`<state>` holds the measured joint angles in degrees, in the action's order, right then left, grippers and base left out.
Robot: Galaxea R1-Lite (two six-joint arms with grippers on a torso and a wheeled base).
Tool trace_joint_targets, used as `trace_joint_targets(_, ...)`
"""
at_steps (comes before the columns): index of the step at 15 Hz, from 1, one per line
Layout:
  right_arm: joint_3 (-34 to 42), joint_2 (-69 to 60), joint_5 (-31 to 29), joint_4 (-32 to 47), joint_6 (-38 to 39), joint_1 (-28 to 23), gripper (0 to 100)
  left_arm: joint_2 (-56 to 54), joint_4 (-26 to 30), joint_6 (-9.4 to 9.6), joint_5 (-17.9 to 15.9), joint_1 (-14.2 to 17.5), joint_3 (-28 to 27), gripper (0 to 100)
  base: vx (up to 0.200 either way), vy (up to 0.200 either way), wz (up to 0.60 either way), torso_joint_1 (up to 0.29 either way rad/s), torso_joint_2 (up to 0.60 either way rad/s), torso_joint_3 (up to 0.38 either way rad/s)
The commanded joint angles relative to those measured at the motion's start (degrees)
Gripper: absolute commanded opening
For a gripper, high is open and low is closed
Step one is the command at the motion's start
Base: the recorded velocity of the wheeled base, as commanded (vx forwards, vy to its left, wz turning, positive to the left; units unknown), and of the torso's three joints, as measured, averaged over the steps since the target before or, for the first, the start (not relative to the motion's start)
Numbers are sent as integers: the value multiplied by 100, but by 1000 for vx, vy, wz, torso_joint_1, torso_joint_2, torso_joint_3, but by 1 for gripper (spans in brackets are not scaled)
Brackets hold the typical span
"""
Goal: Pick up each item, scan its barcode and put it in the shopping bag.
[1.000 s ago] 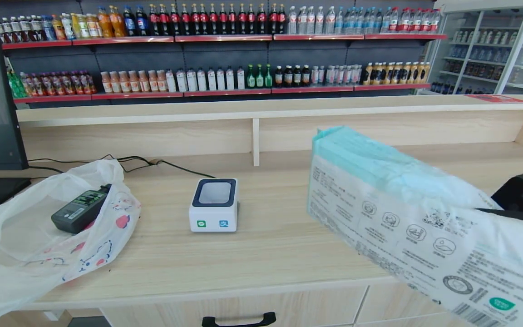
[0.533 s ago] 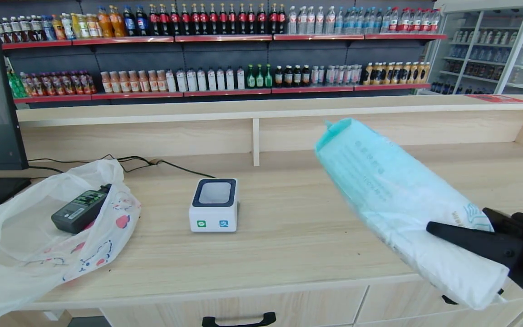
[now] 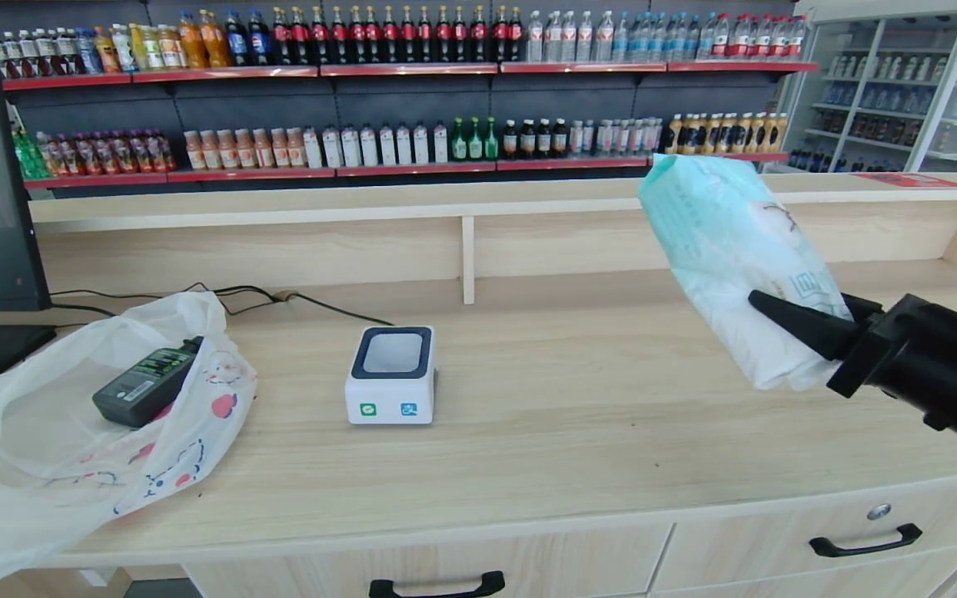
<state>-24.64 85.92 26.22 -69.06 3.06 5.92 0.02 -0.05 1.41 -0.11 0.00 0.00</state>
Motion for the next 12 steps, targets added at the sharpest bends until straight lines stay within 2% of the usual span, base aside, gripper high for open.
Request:
trace_joint_targets(1,47,-58,-407,-2,-385,84,0,-2,5,-1,2,0,0,100,0,0,0,0,0,0)
trace_joint_targets(3,363,-313,-592,-2,-851,111,0,-2,-4,-1,2,0,0,100,0,0,0,0,0,0)
trace_joint_targets(4,433,-348,-733,-11,-904,111,0,-2,-4,-1,2,0,0,100,0,0,0,0,0,0)
trace_joint_targets(5,644,-524,-1207,-134,-886,111,0,-2,5,-1,2,0,0,100,0,0,0,0,0,0)
trace_joint_targets(7,847,-497,-1497,-486,-719,111,0,-2,5,17,2,-9,0,100,0,0,0,0,0,0)
trace_joint_targets(10,671,-357,-1550,-679,-552,119,0,-2,5,-1,-7,-9,0,100,0,0,0,0,0,0)
trace_joint_targets(12,609,-40,-1550,-1224,-587,93,0,-2,5,-27,2,0,0,100,0,0,0,0,0,0)
